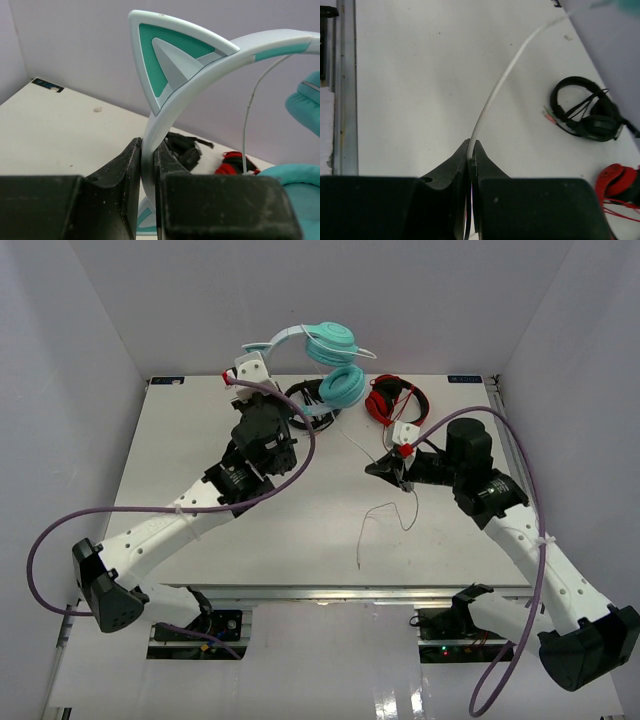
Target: Wrap the headphones
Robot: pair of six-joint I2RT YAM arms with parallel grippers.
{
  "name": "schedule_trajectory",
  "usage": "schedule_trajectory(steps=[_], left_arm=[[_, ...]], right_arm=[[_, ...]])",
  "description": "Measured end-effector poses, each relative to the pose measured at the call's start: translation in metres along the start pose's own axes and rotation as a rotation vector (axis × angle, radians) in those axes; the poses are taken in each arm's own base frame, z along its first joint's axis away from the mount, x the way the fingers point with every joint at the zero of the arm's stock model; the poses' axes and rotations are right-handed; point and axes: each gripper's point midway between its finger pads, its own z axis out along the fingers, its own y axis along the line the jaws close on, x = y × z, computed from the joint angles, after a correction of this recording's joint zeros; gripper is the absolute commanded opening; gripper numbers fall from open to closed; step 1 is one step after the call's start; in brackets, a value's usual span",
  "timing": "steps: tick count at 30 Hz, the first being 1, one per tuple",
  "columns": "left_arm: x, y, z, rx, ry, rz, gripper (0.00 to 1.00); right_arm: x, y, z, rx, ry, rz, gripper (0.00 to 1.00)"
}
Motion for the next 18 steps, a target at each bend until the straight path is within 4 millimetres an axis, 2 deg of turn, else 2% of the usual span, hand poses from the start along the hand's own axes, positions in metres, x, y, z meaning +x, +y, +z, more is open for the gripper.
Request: schedule_trajectory(steps=[3, 7, 9, 14, 18], left_arm=[[0.027, 0.009, 0.013, -0.039, 0.038, 0.044, 0.0], [0.07, 0.006, 0.019, -0.034, 0.107, 0.106, 0.0], [0.093, -0.001, 0.019, -0.006, 0.15, 0.132, 0.0], [0.15, -0.013, 0.014, 0.074, 0.272, 0.202, 0.0], [0.178, -0.017, 0.005, 0.138, 0.352, 0.226, 0.0]], right_arm=[[-0.022, -0.011, -0.01, 0.031, 0.031, -0.094, 0.08], [-0.037, -0.023, -0.018, 0.064, 0.069, -0.173, 0.08], [-0.037, -0.028, -0.019, 0.078, 0.093, -0.198, 0.08], [-0.021, -0.031, -0.012, 0.081, 0.171, -0.233, 0.09], [-0.012, -0.033, -0.009, 0.092, 0.217, -0.275, 0.11]])
